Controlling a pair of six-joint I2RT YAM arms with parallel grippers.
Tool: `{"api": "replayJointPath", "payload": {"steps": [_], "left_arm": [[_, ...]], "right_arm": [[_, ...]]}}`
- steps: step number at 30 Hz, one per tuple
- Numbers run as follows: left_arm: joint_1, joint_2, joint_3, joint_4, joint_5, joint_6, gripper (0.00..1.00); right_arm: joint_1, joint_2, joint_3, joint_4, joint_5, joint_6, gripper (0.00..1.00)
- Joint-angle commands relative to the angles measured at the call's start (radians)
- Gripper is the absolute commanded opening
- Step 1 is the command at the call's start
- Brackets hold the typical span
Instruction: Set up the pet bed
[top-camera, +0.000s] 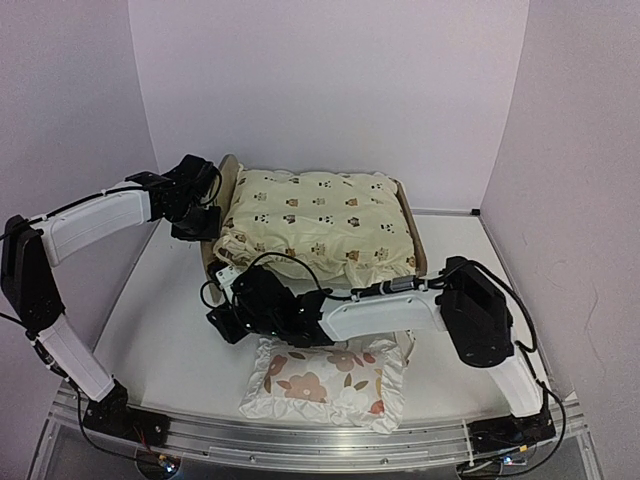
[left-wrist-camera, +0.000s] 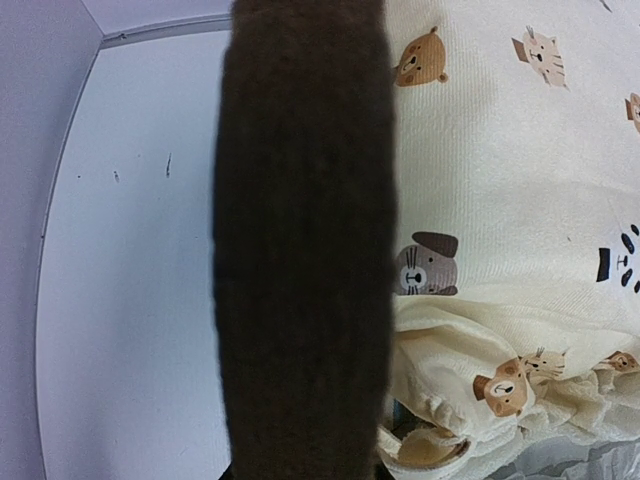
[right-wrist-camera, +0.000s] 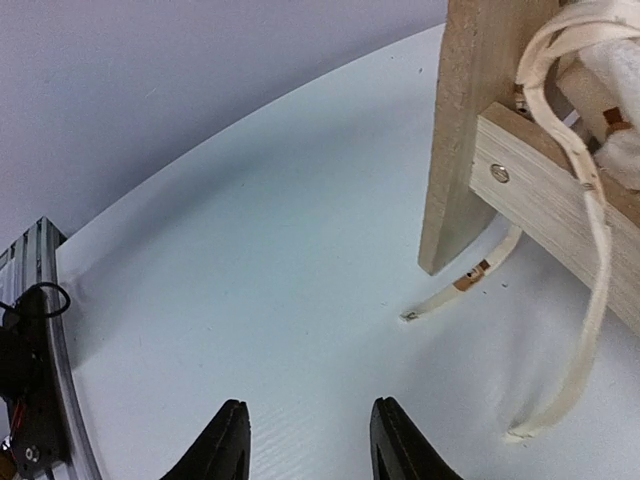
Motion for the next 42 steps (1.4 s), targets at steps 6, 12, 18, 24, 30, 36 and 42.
{"api": "replayJointPath", "payload": {"steps": [6,12,18,24,30,36,42], "left_arm": [[0.004,-0.073,0.058,0.123,-0.051,0.01,0.0],[0.002,-0.087,0.044,0.121,-0.036,0.009,0.0],[0.001,-0.097,0.03,0.127,-0.023,0.007,0.0],[0.0,-0.107,0.019,0.129,-0.023,0.008,0.0],[-0.001,-0.109,0.01,0.136,-0.022,0.006,0.0],[-0.001,-0.106,0.008,0.137,-0.028,0.008,0.0],[0.0,-0.105,0.006,0.134,-0.041,0.008,0.0]], "right_arm": [[-0.002,0.264,0.308,-0.093,0.112,0.027,0.46],[-0.002,0.394,0.462,-0.132,0.251,-0.05,0.53],[-0.002,0.49,0.576,-0.134,0.33,-0.111,0.62],[-0.003,0.555,0.637,-0.125,0.397,-0.171,0.61],[-0.003,0.568,0.596,-0.109,0.423,-0.186,0.43],[-0.005,0.564,0.56,-0.099,0.419,-0.182,0.18],[-0.005,0.488,0.447,-0.08,0.376,-0.16,0.0]]}}
